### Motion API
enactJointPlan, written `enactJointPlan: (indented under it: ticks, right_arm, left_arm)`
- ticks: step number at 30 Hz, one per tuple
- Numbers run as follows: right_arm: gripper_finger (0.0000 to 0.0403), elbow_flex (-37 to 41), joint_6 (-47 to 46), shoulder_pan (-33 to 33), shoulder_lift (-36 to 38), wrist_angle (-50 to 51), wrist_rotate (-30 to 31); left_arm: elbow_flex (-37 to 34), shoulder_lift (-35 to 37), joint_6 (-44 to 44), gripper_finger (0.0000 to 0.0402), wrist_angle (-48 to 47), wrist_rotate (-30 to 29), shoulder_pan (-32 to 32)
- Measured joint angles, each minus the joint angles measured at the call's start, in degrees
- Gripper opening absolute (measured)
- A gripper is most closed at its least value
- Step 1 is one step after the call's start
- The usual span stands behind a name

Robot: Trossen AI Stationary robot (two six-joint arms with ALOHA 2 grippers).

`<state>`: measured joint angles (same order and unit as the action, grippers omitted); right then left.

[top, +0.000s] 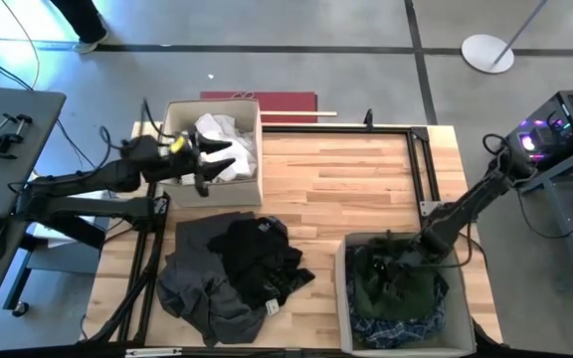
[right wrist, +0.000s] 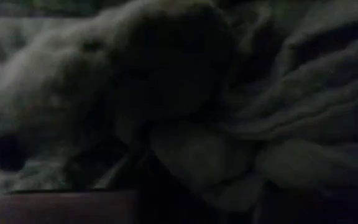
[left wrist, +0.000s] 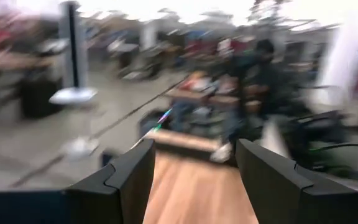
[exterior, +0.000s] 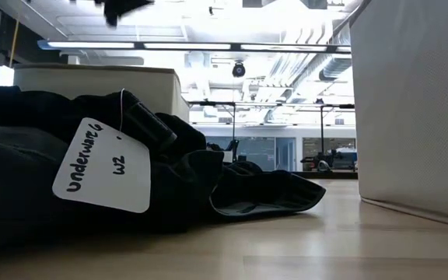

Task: Sort clothes
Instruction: Put the green shirt into the bottom laundry bin

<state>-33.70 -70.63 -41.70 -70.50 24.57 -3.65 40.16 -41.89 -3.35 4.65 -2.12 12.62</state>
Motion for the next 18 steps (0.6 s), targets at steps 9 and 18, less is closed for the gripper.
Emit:
enactJointPlan:
  ticks: [9,18]
  right_arm:
    - [0.0168,-18.3,6.6,2.4,2.3,12.7,-1.9]
    - [0.0169,-36.4,9.7,-3.6,2.4,28.6,18.2]
  left_arm:
    - [6.3,0.1,10.4,0.0214,6.2,10.6,-6.7]
    - [6.2,-2.9,17.3,0.0214,3.7,-8.4,-15.4]
